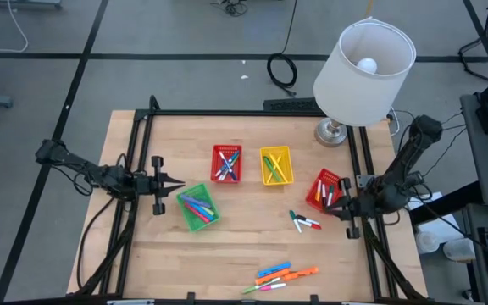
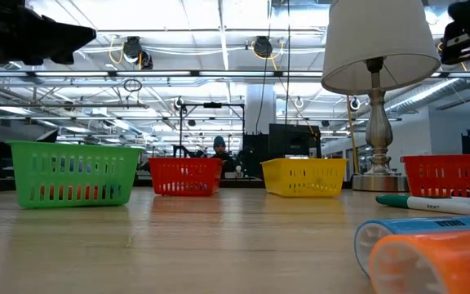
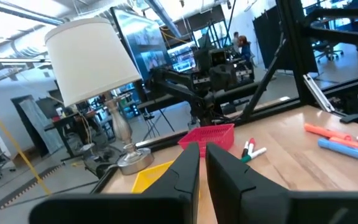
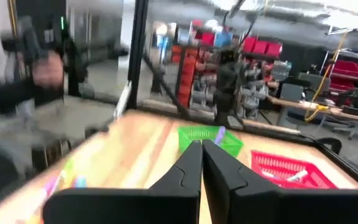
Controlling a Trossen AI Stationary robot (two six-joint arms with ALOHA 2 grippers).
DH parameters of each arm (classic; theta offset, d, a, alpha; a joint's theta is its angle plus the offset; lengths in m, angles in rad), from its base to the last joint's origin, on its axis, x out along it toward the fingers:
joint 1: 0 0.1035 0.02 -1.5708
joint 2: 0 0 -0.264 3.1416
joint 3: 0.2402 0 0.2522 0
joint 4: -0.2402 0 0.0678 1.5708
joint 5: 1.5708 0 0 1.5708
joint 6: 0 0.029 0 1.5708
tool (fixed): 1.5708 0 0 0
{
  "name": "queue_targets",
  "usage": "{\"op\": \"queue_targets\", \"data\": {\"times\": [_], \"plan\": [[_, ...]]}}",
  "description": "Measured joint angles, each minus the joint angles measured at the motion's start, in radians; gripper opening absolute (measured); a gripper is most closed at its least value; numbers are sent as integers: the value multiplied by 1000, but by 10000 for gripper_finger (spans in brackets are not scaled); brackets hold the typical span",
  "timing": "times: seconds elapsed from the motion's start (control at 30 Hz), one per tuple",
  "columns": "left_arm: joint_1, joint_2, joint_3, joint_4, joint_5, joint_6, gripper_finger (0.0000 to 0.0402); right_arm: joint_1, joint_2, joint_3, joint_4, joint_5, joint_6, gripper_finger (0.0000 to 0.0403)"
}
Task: Pick & Place Markers
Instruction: Put the green highlighter into the right red bin
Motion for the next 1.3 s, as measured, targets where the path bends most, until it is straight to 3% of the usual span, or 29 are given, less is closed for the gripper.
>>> {"op": "queue_targets", "data": {"times": [0.23, 0.53, 0.9, 1.13, 1.3], "plan": [[0, 0, 0, -1, -48, 12, 37, 0, 198, 197, -153, 3, 49, 0], [0, 0, 0, 6, -93, 12, 37, -12, 499, 448, -166, 3, 36, 0], [0, 0, 0, 53, -77, -17, 37, -88, 770, 836, -656, -5, 424, 0], [0, 0, 0, 50, -77, -43, 37, -149, 920, 1103, -1088, -251, 721, 0], [0, 0, 0, 50, -77, -43, 37, -169, 1050, 1248, -1243, -425, 761, 0]]}}
